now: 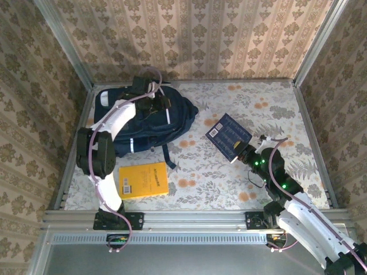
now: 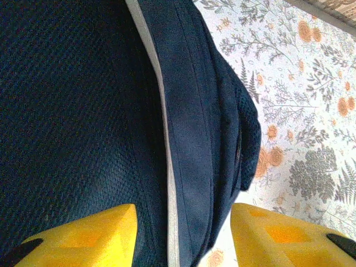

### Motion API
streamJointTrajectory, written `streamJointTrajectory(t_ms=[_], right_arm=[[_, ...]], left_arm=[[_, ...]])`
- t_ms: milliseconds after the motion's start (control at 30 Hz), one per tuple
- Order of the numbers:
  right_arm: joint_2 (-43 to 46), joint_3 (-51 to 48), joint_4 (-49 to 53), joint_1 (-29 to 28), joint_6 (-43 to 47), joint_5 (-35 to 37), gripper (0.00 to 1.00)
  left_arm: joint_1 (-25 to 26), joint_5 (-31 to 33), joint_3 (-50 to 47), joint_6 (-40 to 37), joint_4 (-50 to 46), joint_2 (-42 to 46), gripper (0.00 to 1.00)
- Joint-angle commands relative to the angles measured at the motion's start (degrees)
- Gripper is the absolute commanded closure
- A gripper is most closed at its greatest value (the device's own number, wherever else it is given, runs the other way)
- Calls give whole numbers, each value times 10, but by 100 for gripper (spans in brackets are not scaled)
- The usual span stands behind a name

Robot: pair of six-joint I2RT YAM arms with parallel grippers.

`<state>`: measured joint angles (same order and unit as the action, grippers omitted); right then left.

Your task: Pack the student bag

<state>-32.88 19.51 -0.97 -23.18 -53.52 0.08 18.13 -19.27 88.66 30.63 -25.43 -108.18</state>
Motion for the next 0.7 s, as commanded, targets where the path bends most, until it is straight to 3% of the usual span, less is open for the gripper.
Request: streamJointTrajectory(t_ms=[0, 333, 667], right_arm=[[5, -9, -14, 19, 7, -35, 100], [-7, -32, -52, 48, -26, -76, 100], [-52, -48, -97, 48, -46, -93, 100]], left_arm=[[-9, -10, 45, -22, -18, -23, 52], [-16, -32, 110, -30, -23, -105, 57], [-16, -54, 140, -30, -9, -130, 67]])
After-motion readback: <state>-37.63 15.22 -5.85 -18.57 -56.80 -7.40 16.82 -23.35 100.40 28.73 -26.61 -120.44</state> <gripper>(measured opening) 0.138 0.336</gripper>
